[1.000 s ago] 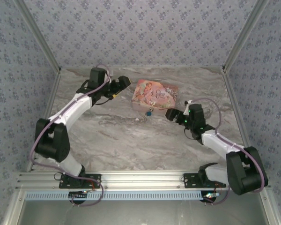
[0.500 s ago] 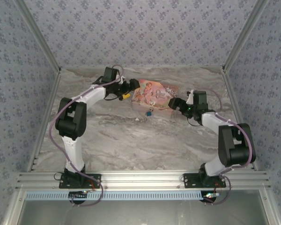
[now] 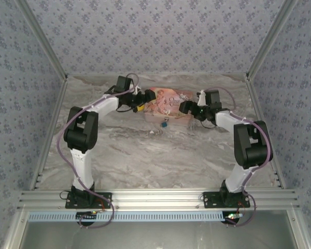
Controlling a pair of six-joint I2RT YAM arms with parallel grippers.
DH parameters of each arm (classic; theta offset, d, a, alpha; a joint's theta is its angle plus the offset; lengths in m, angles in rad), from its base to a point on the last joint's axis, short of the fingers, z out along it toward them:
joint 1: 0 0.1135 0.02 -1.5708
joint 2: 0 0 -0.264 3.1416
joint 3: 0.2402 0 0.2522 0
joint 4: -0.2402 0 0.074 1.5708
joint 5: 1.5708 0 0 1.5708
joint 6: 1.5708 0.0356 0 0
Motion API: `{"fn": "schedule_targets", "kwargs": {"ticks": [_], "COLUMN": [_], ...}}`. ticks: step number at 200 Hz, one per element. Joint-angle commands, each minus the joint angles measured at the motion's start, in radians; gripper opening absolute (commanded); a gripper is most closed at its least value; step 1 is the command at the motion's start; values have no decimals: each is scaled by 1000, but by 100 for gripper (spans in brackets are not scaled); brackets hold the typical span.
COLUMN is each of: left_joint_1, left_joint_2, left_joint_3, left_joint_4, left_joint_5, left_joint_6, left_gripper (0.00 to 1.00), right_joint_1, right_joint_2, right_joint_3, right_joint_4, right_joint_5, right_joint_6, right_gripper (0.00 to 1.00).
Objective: Unlock a padlock with a key
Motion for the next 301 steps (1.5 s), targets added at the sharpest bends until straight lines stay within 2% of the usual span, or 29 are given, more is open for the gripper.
{"fn": "schedule_targets", "kwargs": {"ticks": [1, 54, 82, 92, 103, 126, 160, 185, 214, 254, 301], "left_joint_1": [-33, -32, -32, -29, -21, 3, 35, 41, 41, 41, 41], "left_joint_2": [-87, -258, -312, -337, -365, -447, -550, -539, -476, -363, -263], "left_joint_3": [-126, -383, -445, -453, -464, -490, -516, -509, -497, -444, -404], "left_joint_4": [9, 72, 80, 69, 59, 60, 33, 11, 25, 44, 67], "left_joint_5": [55, -7, -55, -84, -111, -148, -189, -171, -139, -82, -52], "left_joint_6": [-24, -55, -70, -69, -71, -72, -67, -85, -106, -110, -121], "left_gripper": [98, 98, 98, 98, 98, 99, 100, 99, 99, 99, 97], "right_joint_1": [74, 103, 88, 73, 52, 1, -12, 51, 197, 310, 331], "right_joint_2": [51, 116, 104, 86, 47, -60, -245, -343, -366, -228, -60], "right_joint_3": [80, 152, 188, 182, 170, 86, -91, -266, -428, -481, -460], "right_joint_4": [-26, 4, -20, -19, -14, -8, 54, 208, 388, 621, 819], "right_joint_5": [-103, -81, -33, -6, 17, 46, 11, -24, 71, 104, 86], "right_joint_6": [-51, -43, -60, -65, -70, -81, -111, -62, -1, 45, 57], "right_gripper": [89, 90, 93, 97, 100, 100, 98, 94, 94, 89, 83]}}
